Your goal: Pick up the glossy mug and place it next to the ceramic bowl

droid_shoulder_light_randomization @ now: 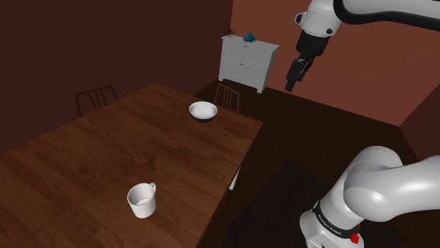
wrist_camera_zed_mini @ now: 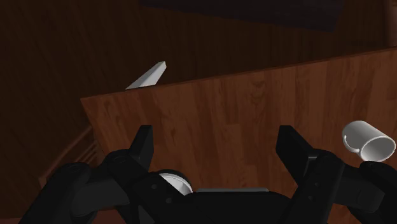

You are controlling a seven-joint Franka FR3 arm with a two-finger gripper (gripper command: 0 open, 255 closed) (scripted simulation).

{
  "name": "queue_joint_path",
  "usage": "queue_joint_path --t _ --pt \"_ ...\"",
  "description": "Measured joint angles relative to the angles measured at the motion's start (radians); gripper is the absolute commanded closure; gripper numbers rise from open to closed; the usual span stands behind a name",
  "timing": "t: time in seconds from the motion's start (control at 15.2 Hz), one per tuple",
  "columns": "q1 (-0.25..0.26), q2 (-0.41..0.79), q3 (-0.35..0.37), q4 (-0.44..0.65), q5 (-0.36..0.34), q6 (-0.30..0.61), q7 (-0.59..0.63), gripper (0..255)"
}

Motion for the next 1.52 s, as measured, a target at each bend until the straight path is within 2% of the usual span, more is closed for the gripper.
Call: queue_joint_path --t 0.26,0.92,1.52 --pt "0.009 0.005 0.030 -0.035 0.020 0.039 0.040 0" --pt "0.069 0.082 0.215 -0.172 0.127 0.259 0.267 0" --pt "0.098 0.293 0.392 -0.163 0.168 0.471 0.478 0"
